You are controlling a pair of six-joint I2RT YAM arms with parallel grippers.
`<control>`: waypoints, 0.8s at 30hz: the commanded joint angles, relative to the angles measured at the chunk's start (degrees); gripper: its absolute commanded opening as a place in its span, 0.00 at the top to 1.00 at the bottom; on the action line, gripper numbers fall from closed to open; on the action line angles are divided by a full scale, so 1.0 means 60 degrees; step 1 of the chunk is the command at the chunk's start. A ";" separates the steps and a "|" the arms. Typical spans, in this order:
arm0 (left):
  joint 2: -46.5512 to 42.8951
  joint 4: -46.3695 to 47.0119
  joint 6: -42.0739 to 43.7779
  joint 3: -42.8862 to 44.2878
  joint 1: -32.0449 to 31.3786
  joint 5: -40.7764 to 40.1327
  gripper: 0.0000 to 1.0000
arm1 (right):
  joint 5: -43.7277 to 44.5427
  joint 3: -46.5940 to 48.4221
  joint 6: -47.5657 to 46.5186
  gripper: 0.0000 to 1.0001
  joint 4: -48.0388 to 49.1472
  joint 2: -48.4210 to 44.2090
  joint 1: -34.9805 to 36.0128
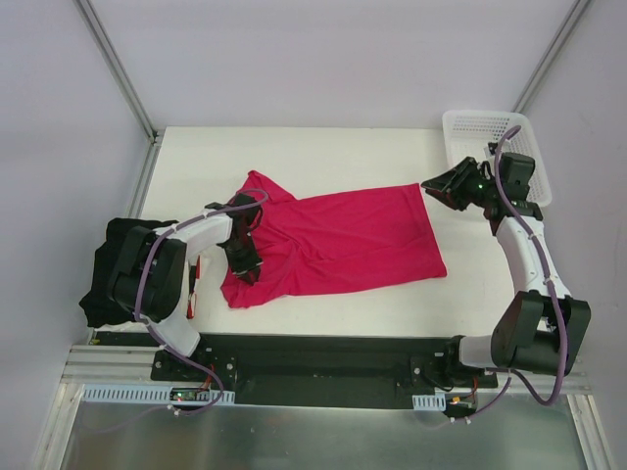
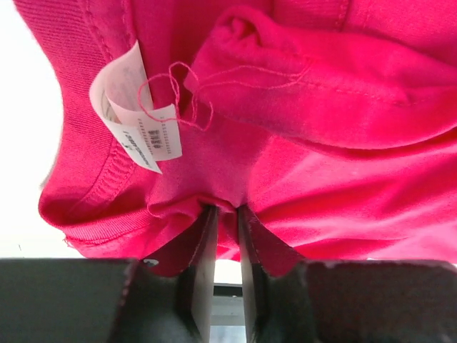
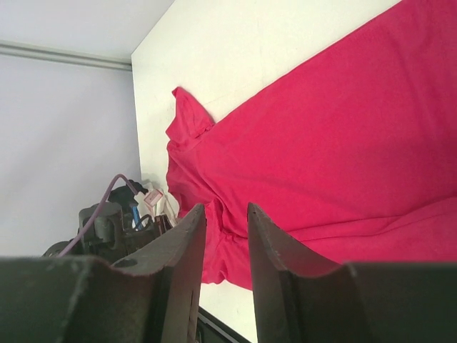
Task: Fold and stack the t-shirts
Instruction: Fold the flattened tshirt in 1/3 of the way
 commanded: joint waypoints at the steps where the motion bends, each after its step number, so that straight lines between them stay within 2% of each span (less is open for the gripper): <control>1: 0.0191 -0.0179 -0.0027 -0.0147 0.0046 0.0073 0.85 | -0.0006 0.0129 -0.0017 0.67 0.0048 -0.0454 -0.0250; 15: -0.0364 -0.0238 -0.0188 -0.0674 0.0602 -0.0190 0.95 | 0.0009 0.0012 -0.0031 0.68 0.0048 -0.0351 -0.0382; 24: -0.0994 -0.0530 0.0032 -0.0777 0.1247 -0.0645 0.96 | 0.0038 -0.0135 -0.0061 0.67 0.0033 -0.0498 -0.0382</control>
